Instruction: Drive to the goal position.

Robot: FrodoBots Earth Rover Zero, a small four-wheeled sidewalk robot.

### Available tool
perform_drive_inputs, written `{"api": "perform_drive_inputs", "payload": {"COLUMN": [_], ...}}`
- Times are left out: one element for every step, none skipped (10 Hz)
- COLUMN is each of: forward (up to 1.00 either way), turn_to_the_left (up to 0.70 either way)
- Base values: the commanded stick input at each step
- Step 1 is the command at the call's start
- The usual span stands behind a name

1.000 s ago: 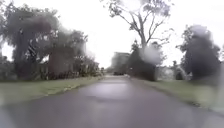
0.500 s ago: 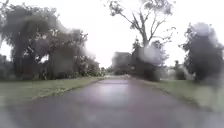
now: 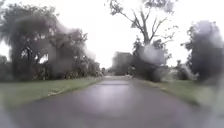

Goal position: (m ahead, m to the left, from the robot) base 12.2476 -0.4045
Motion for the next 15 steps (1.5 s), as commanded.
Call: {"api": "perform_drive_inputs", "payload": {"forward": [0.85,0.85,0.85,0.85,0.85,0.85,0.85,0.85,0.85,0.85,0.85,0.85,0.85,0.85,0.85], "turn_to_the_left": [0.00,0.00,0.00,0.00,0.00,0.00,0.00,0.00,0.00,-0.32,-0.27,-0.23,-0.18,-0.13,-0.09]}}
